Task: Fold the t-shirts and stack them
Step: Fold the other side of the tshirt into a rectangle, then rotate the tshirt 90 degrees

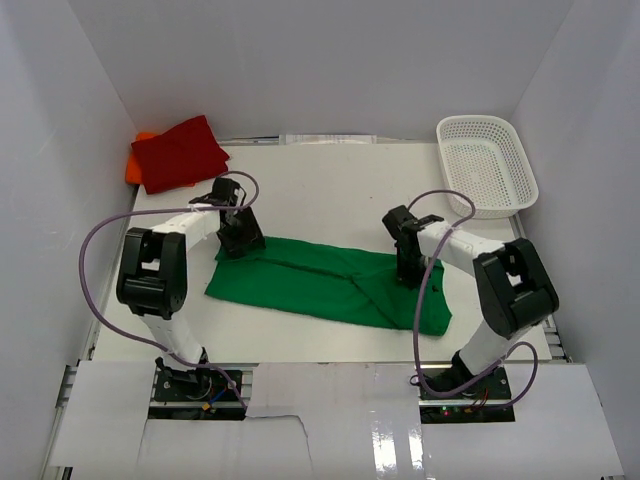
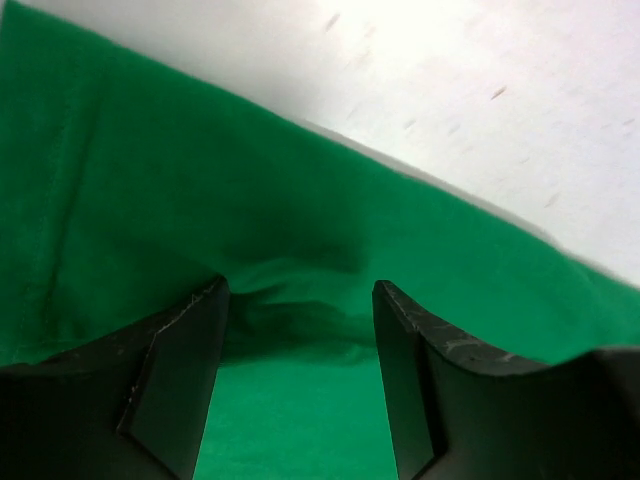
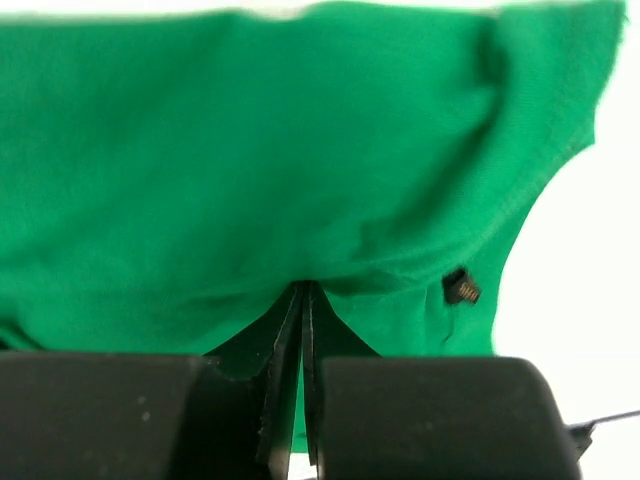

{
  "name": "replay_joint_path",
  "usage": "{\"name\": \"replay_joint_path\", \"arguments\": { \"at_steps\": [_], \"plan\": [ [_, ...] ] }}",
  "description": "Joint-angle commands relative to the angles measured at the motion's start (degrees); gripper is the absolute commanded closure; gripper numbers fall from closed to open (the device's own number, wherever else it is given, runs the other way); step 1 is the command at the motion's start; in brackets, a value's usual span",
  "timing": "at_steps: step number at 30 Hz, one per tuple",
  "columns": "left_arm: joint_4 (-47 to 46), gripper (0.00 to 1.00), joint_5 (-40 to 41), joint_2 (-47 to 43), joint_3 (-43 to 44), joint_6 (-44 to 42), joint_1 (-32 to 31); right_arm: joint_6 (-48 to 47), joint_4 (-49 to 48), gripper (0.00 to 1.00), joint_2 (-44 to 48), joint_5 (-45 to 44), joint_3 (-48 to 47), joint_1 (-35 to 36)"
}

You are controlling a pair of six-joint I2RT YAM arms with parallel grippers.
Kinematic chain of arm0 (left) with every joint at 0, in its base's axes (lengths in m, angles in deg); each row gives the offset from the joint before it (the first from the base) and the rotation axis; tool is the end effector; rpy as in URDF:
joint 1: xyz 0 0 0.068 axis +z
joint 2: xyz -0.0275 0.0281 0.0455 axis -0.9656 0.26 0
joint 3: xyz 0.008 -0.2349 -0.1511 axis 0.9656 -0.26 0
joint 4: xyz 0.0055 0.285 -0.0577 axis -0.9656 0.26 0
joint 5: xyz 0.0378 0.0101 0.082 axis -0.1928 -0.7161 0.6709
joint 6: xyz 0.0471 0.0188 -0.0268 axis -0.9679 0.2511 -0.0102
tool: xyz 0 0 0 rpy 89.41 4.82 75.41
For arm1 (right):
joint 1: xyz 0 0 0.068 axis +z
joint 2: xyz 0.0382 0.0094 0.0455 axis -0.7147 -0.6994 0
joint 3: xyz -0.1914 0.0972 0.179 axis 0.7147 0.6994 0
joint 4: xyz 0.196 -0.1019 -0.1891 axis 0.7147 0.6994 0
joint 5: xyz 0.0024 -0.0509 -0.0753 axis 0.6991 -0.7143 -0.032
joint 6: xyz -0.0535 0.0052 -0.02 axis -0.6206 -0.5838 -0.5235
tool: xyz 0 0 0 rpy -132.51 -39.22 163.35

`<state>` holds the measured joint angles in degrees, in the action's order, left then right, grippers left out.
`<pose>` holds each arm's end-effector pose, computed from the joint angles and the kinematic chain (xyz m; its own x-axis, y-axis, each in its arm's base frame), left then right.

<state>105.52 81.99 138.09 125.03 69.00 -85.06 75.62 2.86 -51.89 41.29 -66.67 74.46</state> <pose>0.3736 -0.0720 0.1495 -0.9038 -0.3678 -0.2187 -0.3047 0.9120 -0.2744 0.2741 0.1373 0.1435 -0.9550 0.0173 -0.2962 0.0688 0.9840 -0.1643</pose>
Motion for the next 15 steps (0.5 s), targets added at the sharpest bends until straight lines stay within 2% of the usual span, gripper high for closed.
{"name": "replay_joint_path", "arguments": {
  "at_steps": [1, 5, 6, 8, 12, 15],
  "plan": [
    [1.81, 0.29, 6.16, -7.38, -7.71, 4.52, 0.11, -3.49, -7.64, 0.92, -7.37, 1.12, -6.6, -4.04],
    [2.25, 0.29, 8.9, -18.47, -14.23, 6.81, 0.11, -6.66, -6.07, 0.92, -16.68, 3.76, -20.3, -6.16],
    [2.43, 0.29, 7.59, -20.4, -15.29, 6.99, 0.02, -7.36, -5.54, 0.92, -21.05, 4.29, -26.69, -6.43],
    [2.95, 0.28, 4.78, -24.61, -18.02, 7.43, 0.02, -8.86, -4.13, 0.92, -25.9, 6.4, -33.66, -6.95],
    [3.57, 0.27, -0.86, -28.24, -21.89, 9.36, -1.46, -11.05, -0.88, 0.92, -41.28, 14.45, -57.17, -6.96],
    [3.31, 0.27, -2.09, -28.68, -23.47, 10.85, -4.62, -11.15, 1.59, 0.92, -50.69, 19.73, -68.46, -6.96]
  ]
}}
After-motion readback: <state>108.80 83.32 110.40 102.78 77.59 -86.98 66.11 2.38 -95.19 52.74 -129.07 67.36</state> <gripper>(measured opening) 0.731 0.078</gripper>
